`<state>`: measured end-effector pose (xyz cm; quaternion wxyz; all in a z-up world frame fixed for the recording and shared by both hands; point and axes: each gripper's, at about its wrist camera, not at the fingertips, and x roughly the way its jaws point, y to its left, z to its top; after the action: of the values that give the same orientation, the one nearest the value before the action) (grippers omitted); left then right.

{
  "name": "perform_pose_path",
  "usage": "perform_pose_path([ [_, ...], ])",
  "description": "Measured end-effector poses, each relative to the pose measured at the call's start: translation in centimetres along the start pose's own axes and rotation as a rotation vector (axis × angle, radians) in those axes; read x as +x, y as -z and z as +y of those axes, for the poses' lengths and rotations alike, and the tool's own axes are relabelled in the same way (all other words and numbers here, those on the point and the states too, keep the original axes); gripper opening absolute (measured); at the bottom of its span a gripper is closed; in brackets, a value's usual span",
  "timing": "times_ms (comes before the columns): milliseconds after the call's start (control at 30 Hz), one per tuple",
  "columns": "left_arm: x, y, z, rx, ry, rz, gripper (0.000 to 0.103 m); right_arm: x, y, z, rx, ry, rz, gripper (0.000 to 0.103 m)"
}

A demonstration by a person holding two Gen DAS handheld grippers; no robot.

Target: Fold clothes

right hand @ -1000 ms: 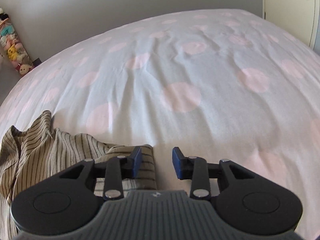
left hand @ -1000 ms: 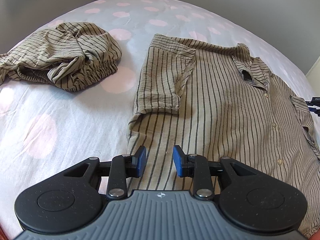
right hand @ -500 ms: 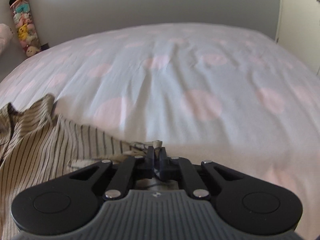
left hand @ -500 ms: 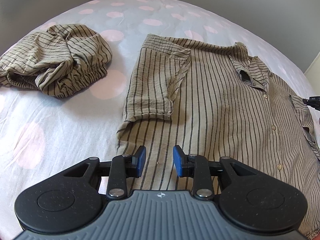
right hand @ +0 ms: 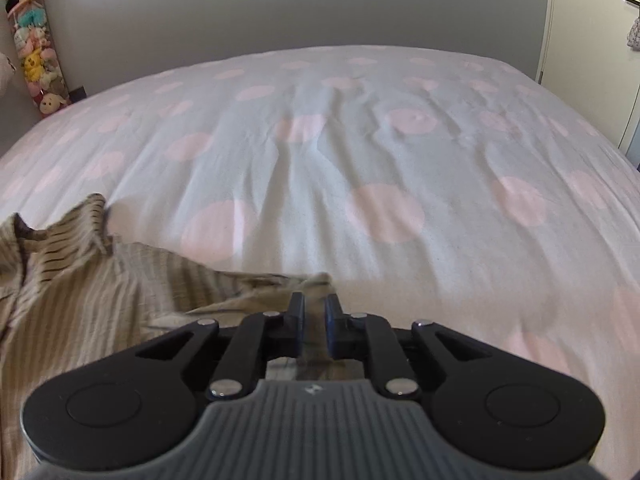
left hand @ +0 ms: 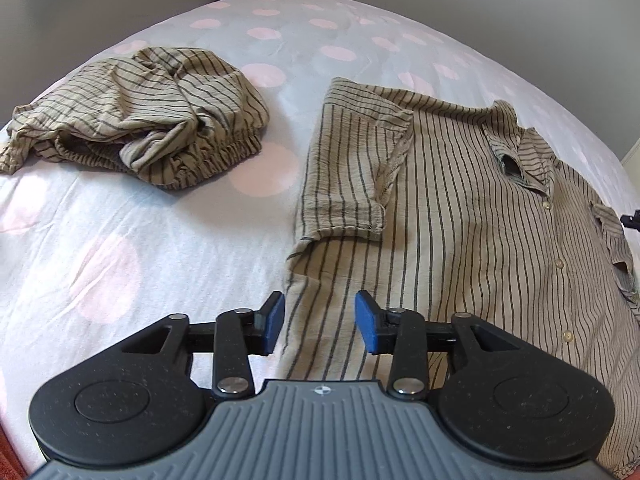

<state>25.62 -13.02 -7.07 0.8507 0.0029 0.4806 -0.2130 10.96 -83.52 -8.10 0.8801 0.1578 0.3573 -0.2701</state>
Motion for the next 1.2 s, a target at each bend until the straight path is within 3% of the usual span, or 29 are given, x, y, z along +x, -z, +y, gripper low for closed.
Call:
perform_pose_path([
  [200, -1.8, 1.5, 0.9, -0.008, 0.047, 0.054, 0.041, -6.6, 4.1, 2.3, -0.036, -0.103, 0.007, 0.014],
  [533, -6.0, 8.1, 3.9, -0.095, 0.067, 0.183, 0.045, -16.9, 15.2, 11.1, -0.153, -0.317, 0.074, 0.014],
  [733, -7.2, 11.7, 5.8, -0.144, 0.026, 0.232, 0.045, -21.4, 21.1, 16.3, -0.139, -0.447, 0.091, 0.015],
  [833, -7.3, 13.0, 5.9, -0.149, 0.044, 0.26, 0.045, -23.4, 23.5, 18.4, -0.099, -0.502, 0.109, 0.029],
  [933, -7.0, 14.1, 5.8, -0.141, 0.031, 0.291, 0.045, -25.3, 25.7, 20.4, -0.095, -0.516, 0.128, 0.031],
  [1000, -6.8, 14.7, 5.8, -0.129, 0.016, 0.293, 0.038, -26.6, 27.1, 21.7, -0.096, -0.517, 0.141, 0.031],
  [1067, -7.0, 15.0, 5.6, -0.118, 0.031, 0.277, 0.018, -27.6, 28.7, 23.0, -0.13, -0.481, 0.156, 0.031],
  [1200, -8.6, 14.7, 4.5, -0.081, 0.092, 0.218, 0.004, -28.6, 31.4, 25.1, -0.194, -0.475, 0.19, 0.031],
])
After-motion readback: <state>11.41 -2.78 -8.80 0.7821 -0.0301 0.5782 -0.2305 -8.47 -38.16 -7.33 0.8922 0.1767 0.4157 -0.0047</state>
